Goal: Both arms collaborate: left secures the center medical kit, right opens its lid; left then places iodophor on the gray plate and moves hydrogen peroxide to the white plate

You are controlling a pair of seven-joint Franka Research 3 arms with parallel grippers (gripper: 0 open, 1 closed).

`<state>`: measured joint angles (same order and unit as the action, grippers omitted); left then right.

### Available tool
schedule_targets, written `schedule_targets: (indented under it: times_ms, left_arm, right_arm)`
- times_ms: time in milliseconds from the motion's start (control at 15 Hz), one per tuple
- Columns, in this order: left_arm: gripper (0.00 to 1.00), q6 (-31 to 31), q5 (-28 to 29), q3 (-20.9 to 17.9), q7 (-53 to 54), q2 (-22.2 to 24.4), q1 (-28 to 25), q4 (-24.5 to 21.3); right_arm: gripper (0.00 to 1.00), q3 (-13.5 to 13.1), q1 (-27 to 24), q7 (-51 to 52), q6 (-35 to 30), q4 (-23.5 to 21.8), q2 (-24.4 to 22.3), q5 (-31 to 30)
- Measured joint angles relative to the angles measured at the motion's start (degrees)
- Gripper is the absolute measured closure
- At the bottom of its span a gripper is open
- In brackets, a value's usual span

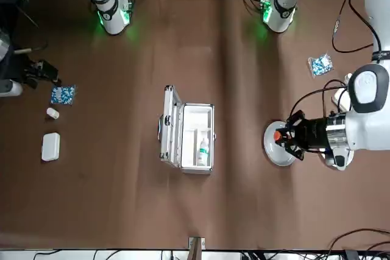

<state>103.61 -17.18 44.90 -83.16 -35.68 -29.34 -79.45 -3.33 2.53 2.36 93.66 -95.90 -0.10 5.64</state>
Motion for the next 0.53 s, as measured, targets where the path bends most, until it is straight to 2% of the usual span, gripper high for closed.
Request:
schedule_targets:
  times_ms: [533]
  left_arm:
    - [0.67,-0.05,-2.06,-0.02,6.41,-2.27,-3.33,-0.6]
  right_arm:
    - [0.02,-0.38,0.51,0.0,0.95,1.04,1.54,0.81]
